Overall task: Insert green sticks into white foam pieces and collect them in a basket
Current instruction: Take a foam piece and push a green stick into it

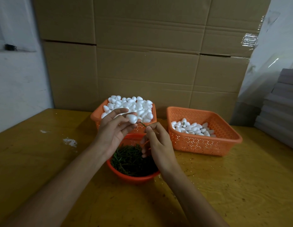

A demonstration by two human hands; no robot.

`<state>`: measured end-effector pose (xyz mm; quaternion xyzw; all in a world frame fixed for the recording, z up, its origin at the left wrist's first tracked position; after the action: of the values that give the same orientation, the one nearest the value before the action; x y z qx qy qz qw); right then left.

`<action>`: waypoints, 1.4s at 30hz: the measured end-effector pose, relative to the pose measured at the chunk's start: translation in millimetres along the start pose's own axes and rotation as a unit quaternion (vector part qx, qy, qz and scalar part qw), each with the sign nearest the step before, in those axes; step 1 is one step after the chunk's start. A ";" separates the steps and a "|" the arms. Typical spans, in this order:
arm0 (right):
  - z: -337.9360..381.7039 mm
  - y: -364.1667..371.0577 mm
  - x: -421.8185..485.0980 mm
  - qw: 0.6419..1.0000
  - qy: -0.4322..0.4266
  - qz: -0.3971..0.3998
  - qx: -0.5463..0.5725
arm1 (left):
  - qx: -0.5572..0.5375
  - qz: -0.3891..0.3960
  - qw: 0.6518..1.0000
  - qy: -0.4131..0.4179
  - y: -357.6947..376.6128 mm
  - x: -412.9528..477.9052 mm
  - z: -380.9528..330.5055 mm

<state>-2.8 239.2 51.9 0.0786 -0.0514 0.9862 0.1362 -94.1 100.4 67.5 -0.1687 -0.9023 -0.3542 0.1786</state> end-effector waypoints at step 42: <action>-2.2 -0.8 -1.4 0.997 -0.030 -0.029 -0.062 | 0.107 0.119 0.987 0.000 12.0 -7.2 2.3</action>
<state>-1.5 239.8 49.6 0.1012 -0.1139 0.9740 0.1677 -83.1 109.0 69.7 -0.2549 -0.9085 -0.2318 0.2365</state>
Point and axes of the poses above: each hand's wrist, its own x-axis towards the middle knuckle, its own y-axis out of the palm, z = x × y, the point moved 5 cm from there along x, towards the middle knuckle, and after that the axes turned 13 degrees about y, right-handed, at the moved point
